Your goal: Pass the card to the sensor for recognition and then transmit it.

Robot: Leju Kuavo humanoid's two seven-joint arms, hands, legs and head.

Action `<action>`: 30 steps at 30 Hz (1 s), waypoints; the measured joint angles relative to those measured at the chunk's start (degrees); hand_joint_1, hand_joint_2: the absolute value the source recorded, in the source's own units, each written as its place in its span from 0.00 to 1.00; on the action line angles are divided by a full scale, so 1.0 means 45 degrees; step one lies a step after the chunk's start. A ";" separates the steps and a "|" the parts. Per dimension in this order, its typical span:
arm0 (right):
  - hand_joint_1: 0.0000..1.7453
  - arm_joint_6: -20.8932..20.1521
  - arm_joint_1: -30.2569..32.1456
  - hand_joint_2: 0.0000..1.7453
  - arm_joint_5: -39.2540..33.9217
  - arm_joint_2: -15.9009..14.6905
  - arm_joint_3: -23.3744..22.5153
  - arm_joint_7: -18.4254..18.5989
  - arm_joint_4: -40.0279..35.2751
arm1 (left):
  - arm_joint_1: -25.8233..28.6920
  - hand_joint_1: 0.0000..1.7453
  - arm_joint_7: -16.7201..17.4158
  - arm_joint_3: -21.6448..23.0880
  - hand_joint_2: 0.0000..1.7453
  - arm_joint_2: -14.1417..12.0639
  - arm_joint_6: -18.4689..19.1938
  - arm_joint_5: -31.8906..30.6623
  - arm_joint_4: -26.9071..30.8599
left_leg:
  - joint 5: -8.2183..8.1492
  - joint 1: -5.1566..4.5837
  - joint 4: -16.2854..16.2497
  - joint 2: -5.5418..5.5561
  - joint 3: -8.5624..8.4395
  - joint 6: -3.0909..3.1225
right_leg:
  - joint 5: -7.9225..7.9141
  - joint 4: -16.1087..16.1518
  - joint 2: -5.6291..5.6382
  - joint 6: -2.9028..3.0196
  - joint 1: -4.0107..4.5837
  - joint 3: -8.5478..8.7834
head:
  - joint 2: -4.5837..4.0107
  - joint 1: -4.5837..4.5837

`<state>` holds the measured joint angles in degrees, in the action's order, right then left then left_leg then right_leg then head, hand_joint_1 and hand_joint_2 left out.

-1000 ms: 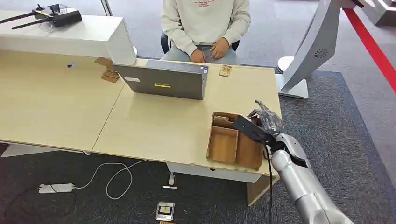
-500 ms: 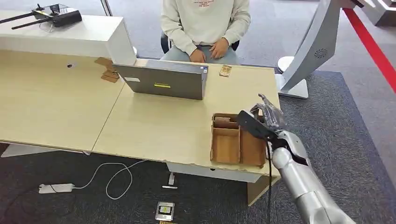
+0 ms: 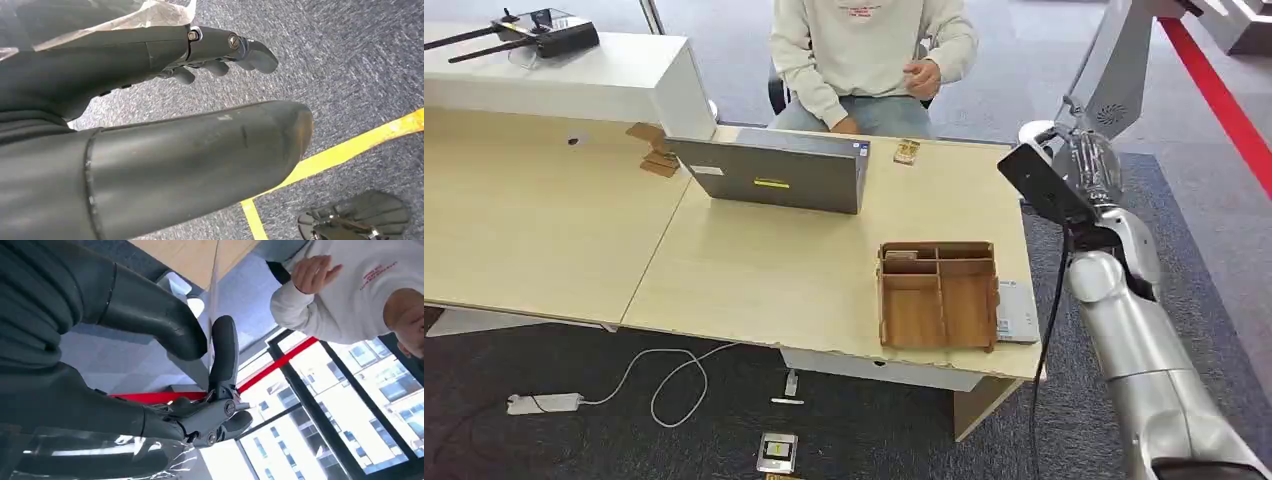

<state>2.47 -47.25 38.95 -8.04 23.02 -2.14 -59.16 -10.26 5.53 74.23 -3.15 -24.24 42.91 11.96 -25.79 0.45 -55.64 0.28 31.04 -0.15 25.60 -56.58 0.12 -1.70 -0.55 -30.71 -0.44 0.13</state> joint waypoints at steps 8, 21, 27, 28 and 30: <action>1.00 0.0102 -0.0021 1.00 0.0000 -0.0179 -0.0316 0.0000 -0.0098 | -0.0002 0.00 0.0015 0.0005 0.00 0.0000 -0.0019 -0.0034 0.0000 | 0.0001 0.0005 0.0001 -0.0001 -0.0001 -0.0001 | 0.0000 -0.0001 0.0000 0.0001 0.0001 0.0001 | 0.0000 0.0000; 1.00 0.0107 -0.0011 1.00 0.0543 -0.0199 -0.0350 -0.0213 -0.0044 | -0.0016 0.00 0.0053 0.0083 0.00 -0.0005 0.0169 -0.0466 0.0000 | 0.0000 0.0002 0.0002 0.0001 0.0004 0.0000 | 0.0000 -0.0001 0.0000 0.0000 0.0001 0.0002 | 0.0000 0.0005; 1.00 0.0078 -0.0342 1.00 0.1176 0.0272 -0.0209 -0.0748 0.0710 | -0.0059 0.00 -0.0019 0.0340 0.00 -0.0078 0.0384 -0.0704 -0.0005 | 0.0001 0.0006 0.0004 0.0005 0.0013 -0.0001 | 0.0001 -0.0005 -0.0002 0.0001 0.0003 -0.0002 | 0.0000 0.0000; 0.97 0.0102 -0.0408 1.00 0.1210 0.0355 -0.0185 -0.0797 0.0874 | -0.0087 0.00 -0.0019 0.0355 0.00 -0.0087 0.0437 -0.0719 -0.0005 | 0.0001 0.0012 0.0004 0.0006 0.0014 -0.0001 | 0.0001 -0.0005 -0.0002 0.0001 0.0004 -0.0001 | 0.0000 0.0005; 0.00 0.0190 -0.0470 1.00 0.1263 0.0525 -0.0127 -0.0850 0.1132 | -0.0104 0.00 -0.0019 0.0403 0.00 -0.0117 0.0461 -0.0738 -0.0005 | 0.0001 0.0013 0.0005 0.0006 0.0015 -0.0001 | 0.0002 -0.0005 -0.0003 0.0001 0.0005 -0.0001 | 0.0000 0.0005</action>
<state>3.32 -49.37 44.63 -5.68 22.45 -5.97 -54.07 -10.73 5.44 76.04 -3.67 -22.16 39.58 11.93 -25.79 0.51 -55.61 0.31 31.11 -0.16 25.60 -56.60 0.11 -1.70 -0.52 -30.71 -0.44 0.15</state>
